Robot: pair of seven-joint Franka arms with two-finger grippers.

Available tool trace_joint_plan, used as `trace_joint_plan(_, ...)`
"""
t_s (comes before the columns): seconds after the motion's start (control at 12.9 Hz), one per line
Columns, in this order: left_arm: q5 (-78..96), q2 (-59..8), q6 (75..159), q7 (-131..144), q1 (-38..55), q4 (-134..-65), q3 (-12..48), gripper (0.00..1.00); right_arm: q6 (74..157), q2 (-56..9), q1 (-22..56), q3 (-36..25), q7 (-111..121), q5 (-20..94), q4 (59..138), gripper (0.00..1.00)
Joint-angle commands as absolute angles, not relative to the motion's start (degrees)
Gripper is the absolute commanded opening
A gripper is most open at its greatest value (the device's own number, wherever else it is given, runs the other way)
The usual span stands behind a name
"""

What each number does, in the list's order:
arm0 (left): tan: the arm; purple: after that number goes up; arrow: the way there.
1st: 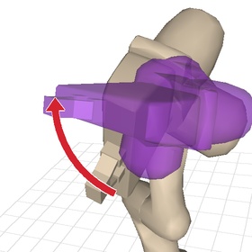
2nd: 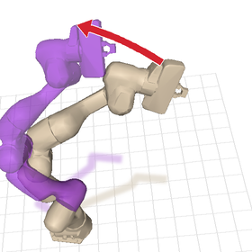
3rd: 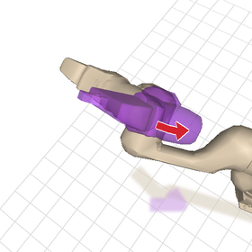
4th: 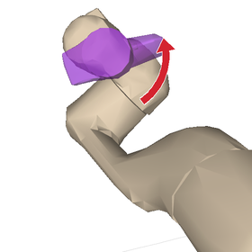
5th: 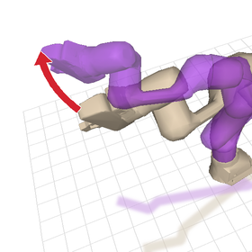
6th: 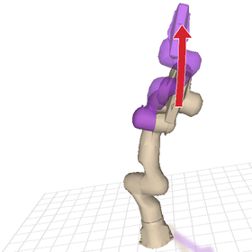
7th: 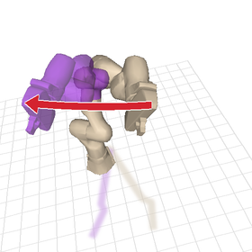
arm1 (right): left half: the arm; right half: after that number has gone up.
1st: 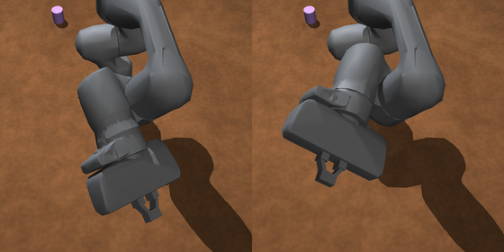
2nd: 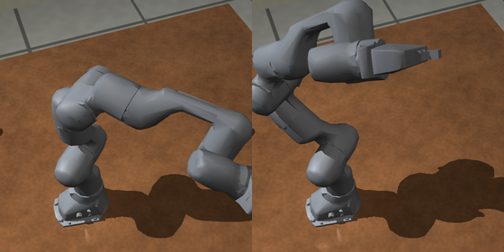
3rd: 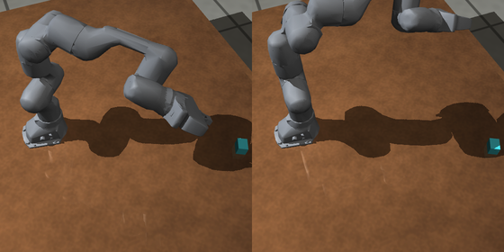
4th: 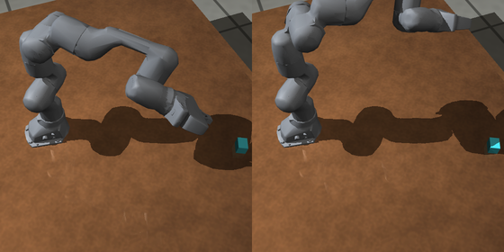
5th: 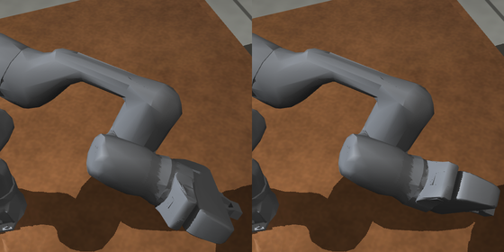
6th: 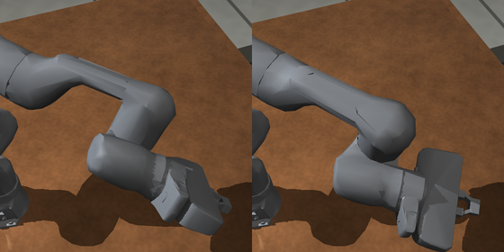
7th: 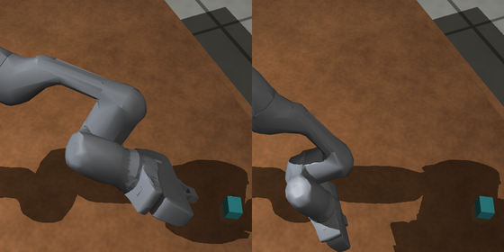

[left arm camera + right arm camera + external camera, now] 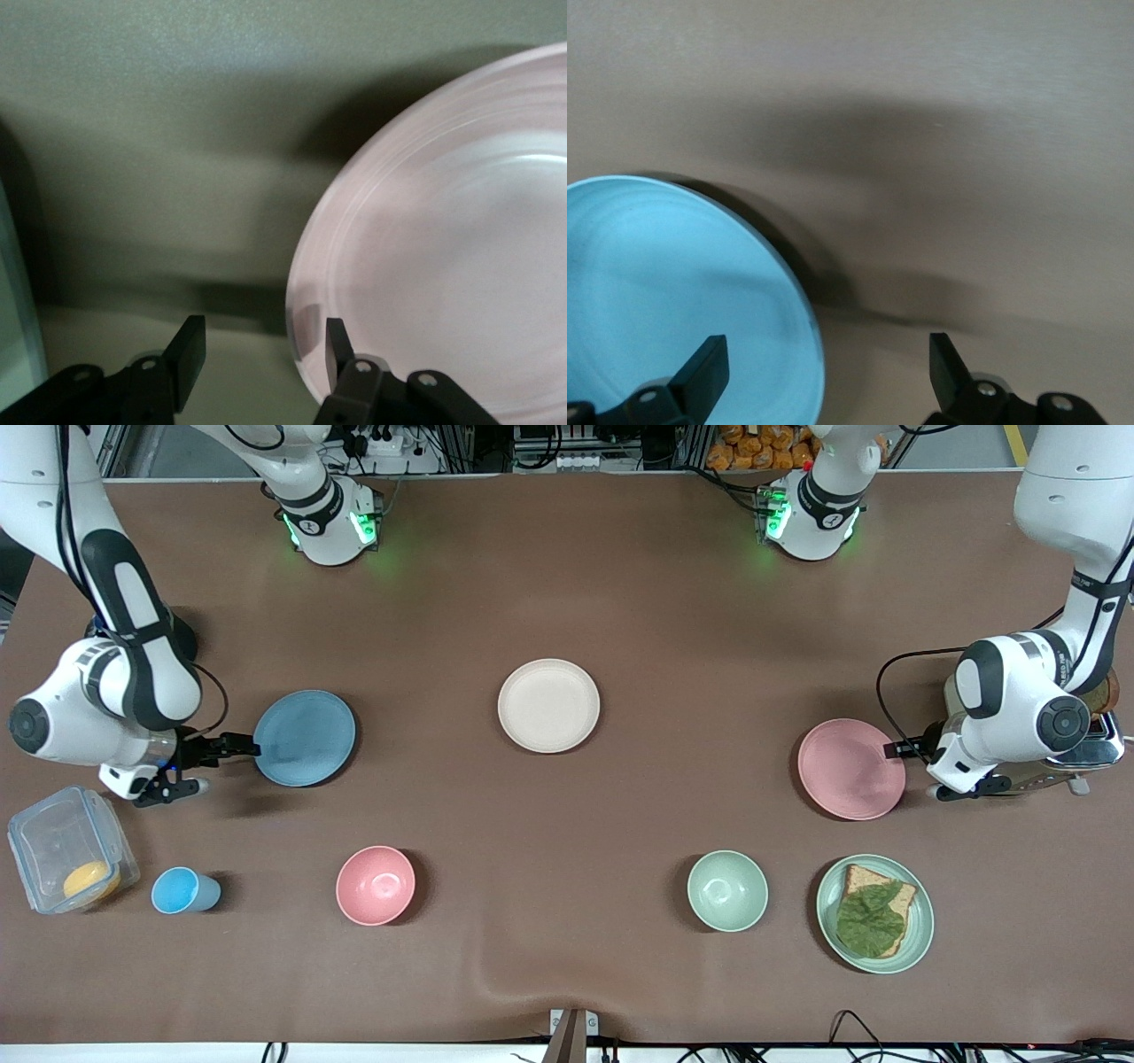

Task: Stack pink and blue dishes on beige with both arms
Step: 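Reach the right gripper to the blue plate while the left gripper reaches the pink plate, then grip the pink plate rim with the left gripper and slide it toward the beige plate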

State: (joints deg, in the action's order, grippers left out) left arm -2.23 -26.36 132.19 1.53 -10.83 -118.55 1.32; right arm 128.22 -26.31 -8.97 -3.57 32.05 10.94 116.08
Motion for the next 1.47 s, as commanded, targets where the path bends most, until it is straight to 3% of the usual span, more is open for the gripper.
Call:
trace_joint_plan(0.0, -0.8, -26.9, 132.6, 0.7, -11.5, -117.8, 2.4, 0.38, 128.8, -27.2, -7.9, -3.6, 34.1, 12.5, 115.1, 1.0)
trace_joint_plan(0.08, -0.8, -26.9, 132.6, 0.7, -11.5, -117.8, 2.4, 0.28, 129.0, -27.9, -8.0, -3.5, 35.1, 12.5, 115.0, 1.0)
trace_joint_plan(0.15, -0.8, -26.9, 132.6, 0.7, -11.5, -117.7, 2.5, 0.07, 129.6, -28.7, -7.9, -3.5, 35.4, 12.5, 114.9, 1.0)
trace_joint_plan(0.23, -0.7, -26.8, 132.6, 0.7, -11.4, -117.7, 2.5, 0.0, 129.9, -28.8, -7.3, -3.5, 35.4, 12.5, 114.8, 1.0)
trace_joint_plan(0.46, 0.3, -26.0, 132.3, 0.5, -11.6, -117.7, 3.3, 0.0, 129.9, -29.6, -7.2, -3.5, 38.3, 12.5, 114.5, 1.0)
trace_joint_plan(0.62, 1.7, -22.9, 126.9, 0.5, -11.6, -117.6, 6.0, 0.0, 129.4, -30.2, -7.2, -3.5, 40.0, 12.5, 114.4, 0.67)
trace_joint_plan(0.85, 8.1, -17.2, 111.6, 1.8, -11.2, -113.1, 12.6, 0.0, 127.6, -30.8, -7.5, -3.5, 40.8, 12.5, 114.0, 0.25)
trace_joint_plan(1.01, 10.5, -17.1, 105.5, 6.2, -10.9, -108.5, 17.9, 0.0, 123.9, -31.4, -7.6, -3.5, 40.7, 12.5, 112.2, 0.03)
trace_joint_plan(1.24, 12.0, -19.3, 107.8, 19.1, -8.7, -106.0, 26.7, 0.0, 119.6, -31.7, -7.8, -3.5, 40.8, 12.5, 110.1, 0.0)
trace_joint_plan(1.39, 12.0, -21.5, 114.5, 29.3, -1.7, -105.9, 27.9, 0.0, 118.7, -31.7, -7.8, -3.5, 41.0, 12.5, 109.4, 0.0)
